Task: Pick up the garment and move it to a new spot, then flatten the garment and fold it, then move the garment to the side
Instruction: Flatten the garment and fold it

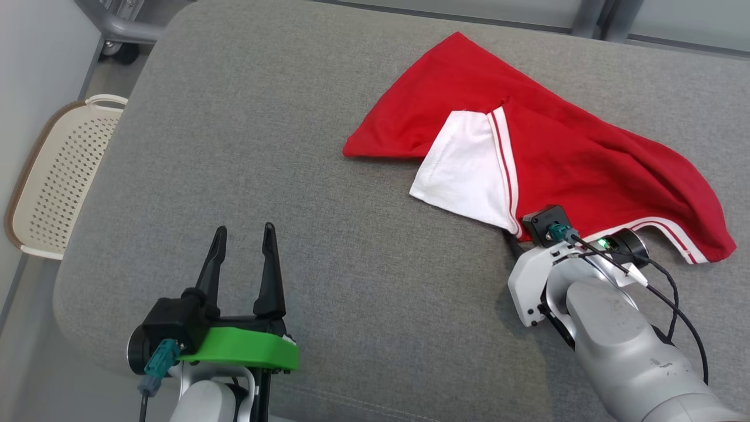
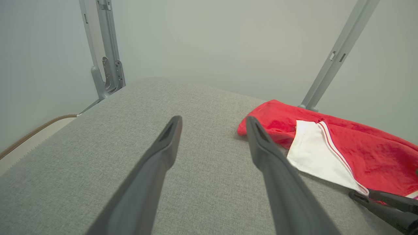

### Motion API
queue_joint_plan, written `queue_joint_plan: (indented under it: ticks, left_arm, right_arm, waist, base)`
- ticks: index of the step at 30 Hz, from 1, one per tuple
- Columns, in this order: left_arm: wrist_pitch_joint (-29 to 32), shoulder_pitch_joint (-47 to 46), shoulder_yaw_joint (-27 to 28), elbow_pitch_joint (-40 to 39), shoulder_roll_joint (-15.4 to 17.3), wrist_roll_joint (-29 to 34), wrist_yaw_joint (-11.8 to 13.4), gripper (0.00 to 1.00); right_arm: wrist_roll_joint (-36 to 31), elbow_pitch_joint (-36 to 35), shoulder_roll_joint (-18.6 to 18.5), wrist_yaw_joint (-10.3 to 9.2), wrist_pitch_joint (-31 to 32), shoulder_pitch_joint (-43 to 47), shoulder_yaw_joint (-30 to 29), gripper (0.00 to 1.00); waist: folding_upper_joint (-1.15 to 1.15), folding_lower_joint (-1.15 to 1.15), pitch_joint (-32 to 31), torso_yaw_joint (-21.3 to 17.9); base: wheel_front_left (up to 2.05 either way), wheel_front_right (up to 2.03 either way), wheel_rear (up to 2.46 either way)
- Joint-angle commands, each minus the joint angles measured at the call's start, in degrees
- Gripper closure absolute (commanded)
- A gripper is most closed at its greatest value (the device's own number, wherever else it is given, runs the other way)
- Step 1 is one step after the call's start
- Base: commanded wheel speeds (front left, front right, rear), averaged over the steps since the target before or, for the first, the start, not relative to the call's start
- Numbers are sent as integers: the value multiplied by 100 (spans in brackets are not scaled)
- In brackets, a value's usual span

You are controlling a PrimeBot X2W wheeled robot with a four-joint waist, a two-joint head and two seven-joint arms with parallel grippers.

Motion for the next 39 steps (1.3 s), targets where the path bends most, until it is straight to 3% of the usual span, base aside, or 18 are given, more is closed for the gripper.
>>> queue_joint_plan:
  ticks: [1, 8, 12, 19, 25, 29, 35, 39]
  left_arm:
    - [1, 47, 28, 22, -3, 51, -39, 0]
    - [1, 99, 72, 75, -10, 112, -89, 0]
    - [1, 161, 76, 100, -9, 134, -90, 0]
    - [1, 220, 138, 99, -8, 188, -88, 0]
    - [2, 270, 195, 98, -8, 210, -80, 0]
    - [2, 270, 231, 53, -7, 224, -53, 0]
    - [2, 202, 297, 33, -8, 245, -89, 0]
    - [2, 131, 332, 56, -8, 269, -130, 0]
  right_arm:
    - [6, 202, -34, -8, 4, 61, 12, 100]
    - [430, 405, 31, -8, -282, 106, 81, 100]
    - [794, 268, 72, -8, -418, 297, 618, 100]
    - [1326, -1, -360, -10, -256, 607, 1456, 100]
    - [2111, -893, -1185, -9, 274, 888, 2319, 100]
    - [2710, -1806, -1979, -9, 779, 1077, 2719, 100]
    - [3205, -2769, -3019, -9, 1315, 1352, 2758, 100]
    - [3311, -2971, -3298, -9, 1390, 1430, 2665, 100]
  waist:
    - [0, 0, -39, -64]
    - [0, 0, -181, -387]
    - [0, 0, -311, -715]
    - [0, 0, -436, -1145]
    - [0, 0, -513, -1536]
    - [0, 0, -520, -1737]
    - [0, 0, -471, -1872]
    - [0, 0, -421, -1895]
  base:
    - [0, 0, 0]
    - [0, 0, 0]
    - [0, 0, 0]
    - [0, 0, 0]
    - [0, 0, 0]
    - [0, 0, 0]
    - [0, 0, 0]
    - [0, 0, 0]
